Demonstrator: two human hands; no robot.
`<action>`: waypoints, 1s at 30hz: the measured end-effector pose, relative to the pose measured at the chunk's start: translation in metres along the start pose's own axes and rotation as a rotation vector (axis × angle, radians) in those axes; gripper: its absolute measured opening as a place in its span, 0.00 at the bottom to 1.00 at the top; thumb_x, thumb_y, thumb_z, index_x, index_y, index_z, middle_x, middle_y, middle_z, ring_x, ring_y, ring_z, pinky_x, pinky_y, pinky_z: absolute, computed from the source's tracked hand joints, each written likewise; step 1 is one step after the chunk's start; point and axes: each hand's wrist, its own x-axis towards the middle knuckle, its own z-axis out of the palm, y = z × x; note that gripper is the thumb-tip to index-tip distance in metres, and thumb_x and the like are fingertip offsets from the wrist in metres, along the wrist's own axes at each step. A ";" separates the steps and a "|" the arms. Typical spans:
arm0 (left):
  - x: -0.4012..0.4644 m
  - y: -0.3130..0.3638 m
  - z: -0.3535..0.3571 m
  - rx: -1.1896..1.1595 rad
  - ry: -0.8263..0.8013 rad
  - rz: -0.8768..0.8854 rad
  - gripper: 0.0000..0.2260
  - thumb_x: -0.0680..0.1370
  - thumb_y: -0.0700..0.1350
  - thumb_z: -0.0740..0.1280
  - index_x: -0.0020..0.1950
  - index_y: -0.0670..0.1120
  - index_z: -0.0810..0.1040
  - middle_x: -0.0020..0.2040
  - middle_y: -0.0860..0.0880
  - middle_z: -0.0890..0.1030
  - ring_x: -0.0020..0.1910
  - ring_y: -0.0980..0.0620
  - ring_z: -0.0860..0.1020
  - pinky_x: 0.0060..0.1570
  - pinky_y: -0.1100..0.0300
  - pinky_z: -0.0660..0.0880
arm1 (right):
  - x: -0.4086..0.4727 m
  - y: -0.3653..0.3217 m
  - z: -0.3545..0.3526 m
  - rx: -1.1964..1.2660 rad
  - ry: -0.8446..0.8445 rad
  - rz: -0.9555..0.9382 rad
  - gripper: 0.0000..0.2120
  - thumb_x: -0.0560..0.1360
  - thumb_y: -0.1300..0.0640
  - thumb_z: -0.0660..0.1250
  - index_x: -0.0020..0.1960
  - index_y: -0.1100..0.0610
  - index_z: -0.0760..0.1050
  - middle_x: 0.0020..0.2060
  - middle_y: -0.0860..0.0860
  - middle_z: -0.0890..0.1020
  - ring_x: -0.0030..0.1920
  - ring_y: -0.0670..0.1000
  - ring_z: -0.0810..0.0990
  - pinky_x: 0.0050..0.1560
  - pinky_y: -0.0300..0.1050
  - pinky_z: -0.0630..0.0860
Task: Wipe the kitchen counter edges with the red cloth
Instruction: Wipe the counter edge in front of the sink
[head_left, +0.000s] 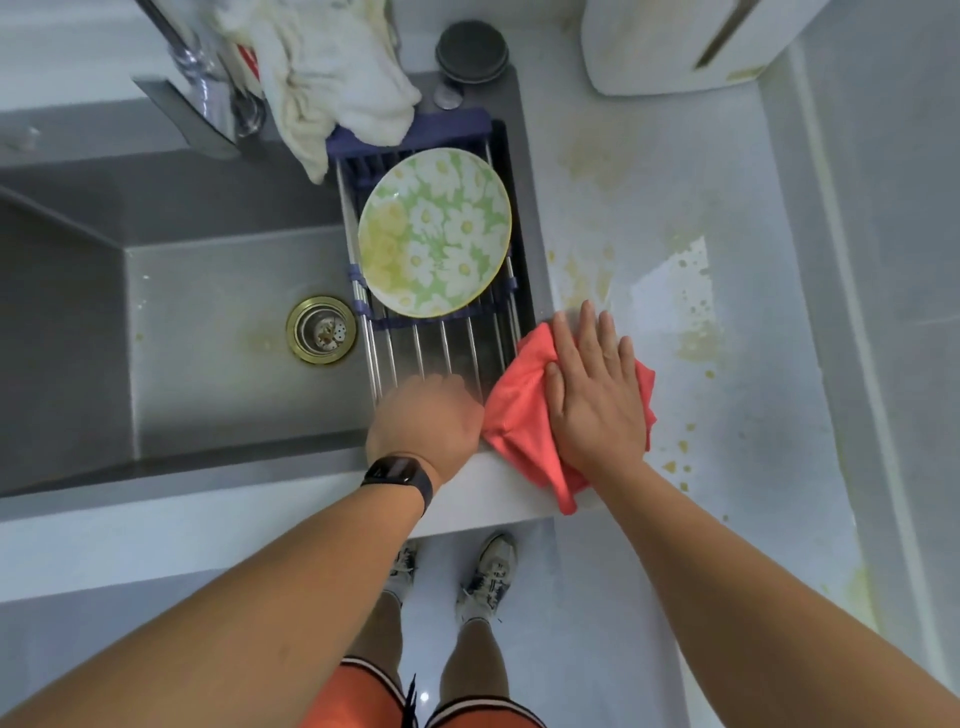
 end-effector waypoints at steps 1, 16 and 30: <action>-0.001 0.000 0.000 0.006 -0.001 -0.003 0.12 0.78 0.49 0.57 0.39 0.48 0.75 0.34 0.49 0.76 0.36 0.45 0.73 0.37 0.53 0.66 | 0.002 0.000 -0.001 0.003 0.000 0.002 0.27 0.87 0.45 0.43 0.85 0.47 0.45 0.84 0.52 0.46 0.83 0.52 0.40 0.82 0.53 0.38; -0.002 0.001 -0.001 0.011 0.041 0.011 0.12 0.78 0.49 0.57 0.36 0.48 0.72 0.32 0.49 0.75 0.34 0.45 0.73 0.36 0.56 0.61 | 0.030 -0.010 0.000 0.065 0.074 0.036 0.27 0.87 0.44 0.42 0.85 0.50 0.48 0.84 0.50 0.51 0.84 0.53 0.45 0.83 0.53 0.42; 0.000 0.000 -0.001 0.027 -0.028 -0.004 0.14 0.79 0.50 0.56 0.38 0.47 0.75 0.34 0.49 0.77 0.35 0.45 0.74 0.37 0.53 0.67 | 0.021 -0.005 -0.002 -0.013 0.003 0.020 0.31 0.85 0.45 0.45 0.85 0.52 0.41 0.84 0.51 0.44 0.83 0.52 0.41 0.83 0.54 0.40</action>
